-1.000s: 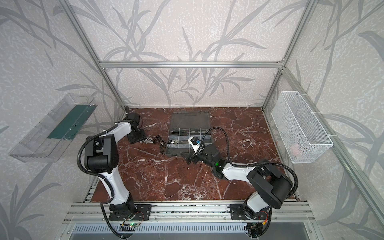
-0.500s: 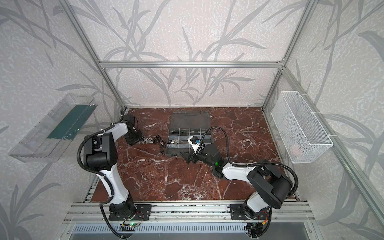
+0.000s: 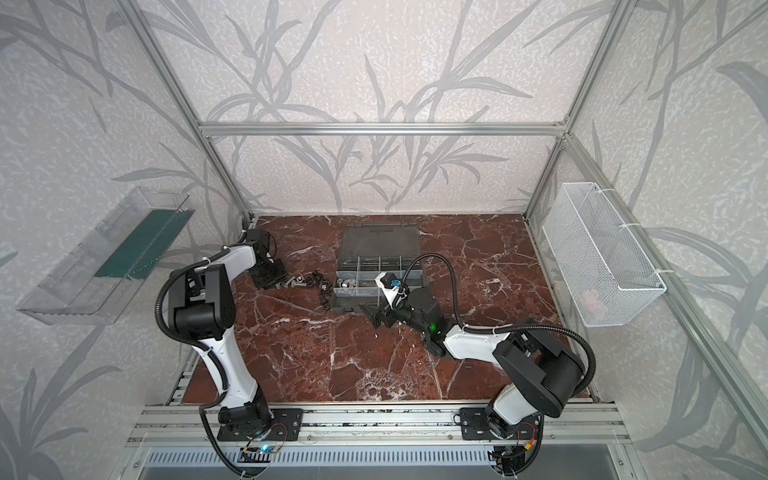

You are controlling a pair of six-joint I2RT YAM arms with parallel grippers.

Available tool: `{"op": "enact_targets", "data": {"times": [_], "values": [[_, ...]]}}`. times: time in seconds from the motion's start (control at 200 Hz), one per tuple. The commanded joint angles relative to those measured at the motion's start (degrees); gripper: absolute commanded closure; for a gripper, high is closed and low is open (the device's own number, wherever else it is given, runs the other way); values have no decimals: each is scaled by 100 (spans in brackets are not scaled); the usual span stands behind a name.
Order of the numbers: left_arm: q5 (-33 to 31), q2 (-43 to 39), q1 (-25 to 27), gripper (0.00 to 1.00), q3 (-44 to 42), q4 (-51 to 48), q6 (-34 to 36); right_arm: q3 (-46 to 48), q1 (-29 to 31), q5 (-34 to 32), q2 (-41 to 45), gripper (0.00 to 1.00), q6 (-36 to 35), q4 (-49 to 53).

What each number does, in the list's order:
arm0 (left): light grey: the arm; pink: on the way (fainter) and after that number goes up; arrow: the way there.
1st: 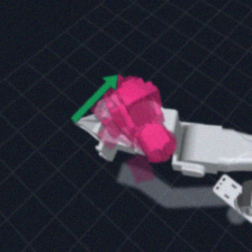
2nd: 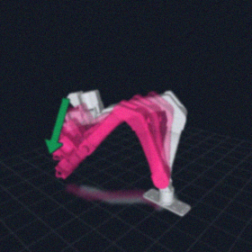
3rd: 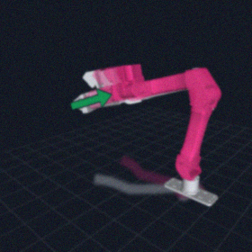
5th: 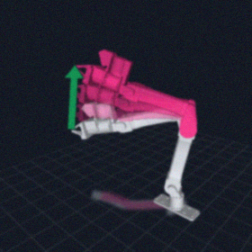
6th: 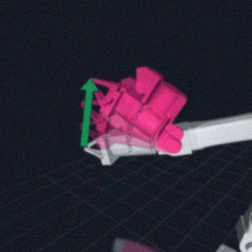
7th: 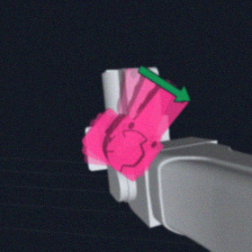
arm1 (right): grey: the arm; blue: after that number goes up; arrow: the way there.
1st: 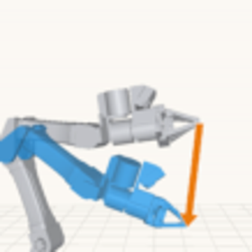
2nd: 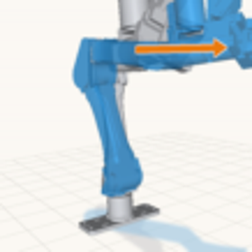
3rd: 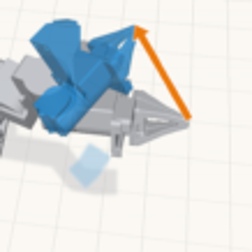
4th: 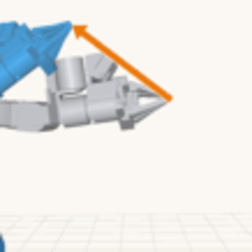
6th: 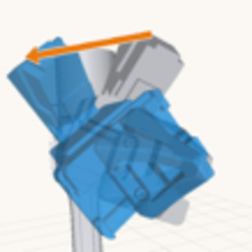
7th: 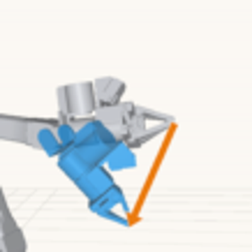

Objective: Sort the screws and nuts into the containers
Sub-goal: 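Close the left gripper on a silver wing nut at the pile's edge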

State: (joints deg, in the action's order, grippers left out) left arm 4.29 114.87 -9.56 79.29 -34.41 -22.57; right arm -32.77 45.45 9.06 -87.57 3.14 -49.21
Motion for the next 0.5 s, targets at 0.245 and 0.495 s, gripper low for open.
{"op": "enact_targets", "data": {"times": [0.245, 0.495], "values": [[-240, 71, 85, 73, 78, -224, 77, -141, 37, 34, 12, 1, 5, -45], [-287, -50, 137, 80, 61, -206, 94, -141, 34, 34, 12, 1, 8, -45]]}}
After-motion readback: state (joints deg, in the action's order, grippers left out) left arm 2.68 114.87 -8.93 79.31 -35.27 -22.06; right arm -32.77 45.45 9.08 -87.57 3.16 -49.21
